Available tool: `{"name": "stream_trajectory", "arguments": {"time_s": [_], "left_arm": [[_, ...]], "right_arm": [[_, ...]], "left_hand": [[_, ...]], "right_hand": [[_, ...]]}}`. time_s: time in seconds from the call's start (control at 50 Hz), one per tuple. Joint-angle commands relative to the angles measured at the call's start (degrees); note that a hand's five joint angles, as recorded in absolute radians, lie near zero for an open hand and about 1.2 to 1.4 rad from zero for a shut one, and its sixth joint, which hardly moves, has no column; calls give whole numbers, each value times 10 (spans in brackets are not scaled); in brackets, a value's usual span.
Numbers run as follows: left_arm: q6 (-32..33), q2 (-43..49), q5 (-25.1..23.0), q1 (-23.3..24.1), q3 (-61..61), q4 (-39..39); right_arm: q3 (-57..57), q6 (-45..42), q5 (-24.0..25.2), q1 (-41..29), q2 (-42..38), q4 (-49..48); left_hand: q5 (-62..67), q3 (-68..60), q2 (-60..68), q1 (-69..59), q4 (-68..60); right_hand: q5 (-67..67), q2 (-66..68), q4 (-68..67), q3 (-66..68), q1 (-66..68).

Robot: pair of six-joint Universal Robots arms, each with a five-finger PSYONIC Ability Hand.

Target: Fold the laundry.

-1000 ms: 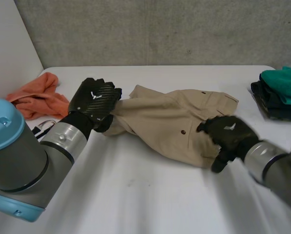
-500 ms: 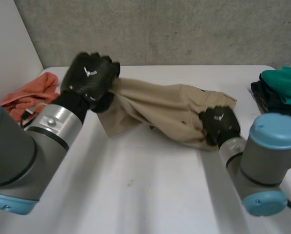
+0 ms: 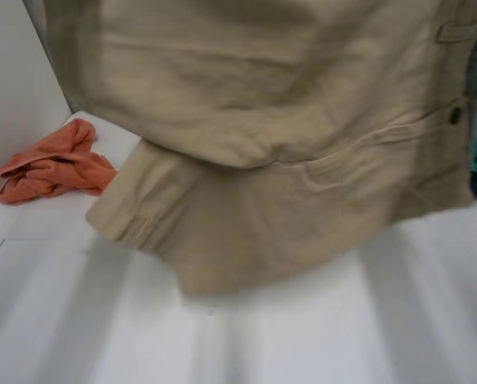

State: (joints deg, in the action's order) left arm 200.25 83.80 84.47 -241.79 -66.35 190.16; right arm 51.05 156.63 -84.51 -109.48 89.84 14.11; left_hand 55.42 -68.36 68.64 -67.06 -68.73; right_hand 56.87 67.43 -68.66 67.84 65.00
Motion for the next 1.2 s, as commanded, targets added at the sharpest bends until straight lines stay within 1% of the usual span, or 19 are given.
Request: {"name": "stream_trajectory", "arguments": {"time_s": [0.02,0.18,0.28,0.34,0.44,0.5,0.54,0.56,0.58,0.62,0.64,0.66,0.76,0.8,0.94,1.04,1.14,1.18,1.2], "left_arm": [[1,97,-15,-32,36,-13],[6,273,-38,-40,45,-3],[7,401,-40,-54,97,51],[8,476,-43,-75,138,83],[6,574,-67,-82,220,122],[4,622,-72,-85,280,135],[4,637,-70,-88,307,137],[3,650,-67,-89,335,141],[2,655,-65,-90,348,142],[1,660,-63,-90,360,143],[1,660,-57,-91,363,144],[1,659,-53,-91,361,144],[1,626,-22,-82,316,143],[1,578,-3,-79,262,141],[1,417,63,-54,77,119],[1,285,124,7,-66,23],[-16,203,148,62,-169,-79],[-33,183,148,79,-199,-102],[-52,173,148,94,-227,-117]], "right_arm": [[17,19,-7,-6,-71,-7],[37,68,-28,-2,-225,-37],[35,70,-56,-6,-312,-100],[29,71,-71,-8,-367,-174],[20,70,-73,-20,-446,-320],[7,69,-73,-28,-476,-370],[-19,69,-74,-29,-503,-400],[-30,69,-73,-29,-511,-406],[-41,69,-73,-29,-518,-408],[-69,67,-76,-29,-530,-406],[-74,67,-76,-28,-531,-403],[-75,67,-76,-27,-529,-400],[-54,64,-65,-14,-465,-332],[-35,63,-51,-3,-438,-303],[88,23,94,45,-312,-168],[173,-55,157,89,-262,-100],[261,-175,211,129,-238,-42],[280,-208,225,136,-237,-31],[288,-225,232,140,-237,-27]], "left_hand": [[146,-116,114,-129,-113],[146,-116,114,-129,-113],[146,-116,114,-129,-113],[146,-116,114,-129,-113],[146,-116,114,-129,-113],[146,-116,114,-129,-113],[146,-116,114,-129,-113],[73,-43,41,-56,-40],[-156,186,-188,173,189],[-554,584,-586,571,587],[-496,525,-528,512,529],[-548,578,-580,565,581],[-554,584,-586,571,587],[-554,584,-586,571,587],[-554,584,-586,571,587],[-547,576,-579,563,580],[-517,546,-549,533,550],[-473,503,-505,490,506],[-408,437,-440,424,441]], "right_hand": [[131,126,-113,122,150],[131,126,-113,122,150],[131,126,-113,122,150],[131,126,-113,122,150],[131,126,-113,122,150],[131,126,-113,122,150],[-203,-208,221,-212,-184],[-416,-422,434,-426,-397],[-569,-574,587,-578,-550],[-569,-574,587,-578,-550],[-569,-574,587,-578,-550],[-569,-574,587,-578,-550],[-569,-574,587,-578,-550],[-569,-574,587,-578,-550],[-569,-574,587,-578,-550],[-566,-572,584,-576,-548],[-432,-438,450,-442,-413],[-401,-407,419,-411,-383],[-388,-394,406,-398,-369]]}}
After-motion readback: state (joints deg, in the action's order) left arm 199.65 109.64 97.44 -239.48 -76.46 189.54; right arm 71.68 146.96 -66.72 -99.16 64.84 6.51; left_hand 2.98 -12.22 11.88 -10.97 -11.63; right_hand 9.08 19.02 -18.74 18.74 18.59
